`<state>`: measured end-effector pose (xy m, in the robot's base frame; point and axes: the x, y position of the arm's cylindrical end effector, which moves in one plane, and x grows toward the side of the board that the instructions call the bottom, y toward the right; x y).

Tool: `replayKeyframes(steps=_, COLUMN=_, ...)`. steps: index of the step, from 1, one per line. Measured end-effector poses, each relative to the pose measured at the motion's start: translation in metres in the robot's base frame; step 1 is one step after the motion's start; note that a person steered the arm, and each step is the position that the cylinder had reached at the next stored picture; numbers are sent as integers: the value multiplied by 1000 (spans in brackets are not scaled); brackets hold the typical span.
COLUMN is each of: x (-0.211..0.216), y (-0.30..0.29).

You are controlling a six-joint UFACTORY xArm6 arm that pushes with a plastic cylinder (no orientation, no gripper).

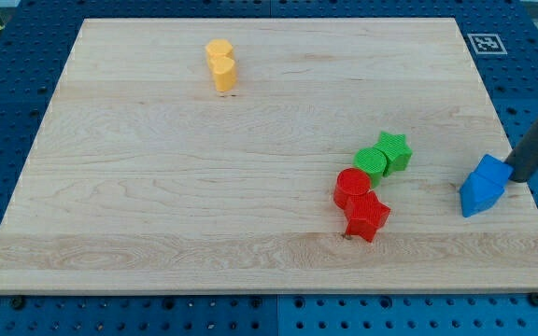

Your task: Slide the blue cube a bit down

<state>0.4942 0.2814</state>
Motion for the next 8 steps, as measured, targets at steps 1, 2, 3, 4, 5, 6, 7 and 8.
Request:
replayKeyframes(steps=1, x=0, y=-10)
replayKeyframes(steps=2, x=4, y=-8)
replayKeyframes(steps=3, x=15, y=-1)
replayKeyframes(steps=4, x=24, y=5)
replayKeyframes(steps=5, x=-5, y=22)
replayKeyframes(steps=6, x=-31, y=3)
replayKeyframes(steps=7, x=-33, y=-38)
replayKeyframes(steps=8, x=-33, y=-69)
